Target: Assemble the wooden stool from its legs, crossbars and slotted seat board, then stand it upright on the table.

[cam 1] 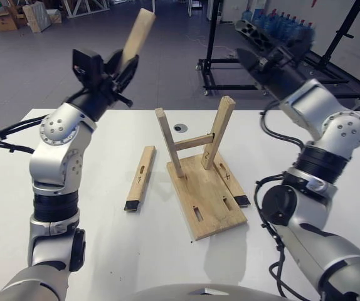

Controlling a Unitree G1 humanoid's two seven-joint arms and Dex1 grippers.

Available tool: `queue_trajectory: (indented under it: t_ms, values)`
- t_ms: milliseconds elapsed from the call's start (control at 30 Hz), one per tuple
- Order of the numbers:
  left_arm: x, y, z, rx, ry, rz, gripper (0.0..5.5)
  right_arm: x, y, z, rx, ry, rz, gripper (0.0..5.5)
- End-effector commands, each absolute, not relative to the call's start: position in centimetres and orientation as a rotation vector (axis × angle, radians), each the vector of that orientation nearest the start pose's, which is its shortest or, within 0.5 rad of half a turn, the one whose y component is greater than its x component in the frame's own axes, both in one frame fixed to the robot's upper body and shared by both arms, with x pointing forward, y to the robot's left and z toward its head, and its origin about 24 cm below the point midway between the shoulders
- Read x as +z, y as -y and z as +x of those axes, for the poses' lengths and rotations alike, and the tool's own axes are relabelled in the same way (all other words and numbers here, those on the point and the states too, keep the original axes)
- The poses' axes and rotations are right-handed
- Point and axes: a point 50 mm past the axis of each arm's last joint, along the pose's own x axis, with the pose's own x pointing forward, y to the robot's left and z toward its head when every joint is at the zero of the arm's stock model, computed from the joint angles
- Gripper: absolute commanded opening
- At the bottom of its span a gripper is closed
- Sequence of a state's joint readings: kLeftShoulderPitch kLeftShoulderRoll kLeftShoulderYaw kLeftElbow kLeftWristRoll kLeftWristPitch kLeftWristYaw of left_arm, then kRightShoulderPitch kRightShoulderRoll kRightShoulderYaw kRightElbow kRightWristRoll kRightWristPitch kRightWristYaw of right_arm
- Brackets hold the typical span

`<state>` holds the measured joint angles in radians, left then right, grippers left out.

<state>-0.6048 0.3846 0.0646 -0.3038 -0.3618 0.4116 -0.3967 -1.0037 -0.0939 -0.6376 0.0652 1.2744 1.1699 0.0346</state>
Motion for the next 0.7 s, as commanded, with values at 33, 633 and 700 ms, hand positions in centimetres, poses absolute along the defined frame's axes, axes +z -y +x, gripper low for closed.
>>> queue_trajectory:
  t_ms: [33,633,700]
  values:
    - [24.7,-12.2,29.3,-0.709,0.455,0.155,1.28,27.3,10.2,32.1,1.024,-0.069,1.027,5.40]
    - [22.8,-10.4,28.7,-0.774,0.387,0.118,1.28,26.4,7.9,32.6,0.941,-0.109,1.115,5.40]
    - [22.8,-10.5,28.8,-0.769,0.386,0.121,1.28,26.2,8.0,32.6,0.930,-0.109,1.108,5.40]
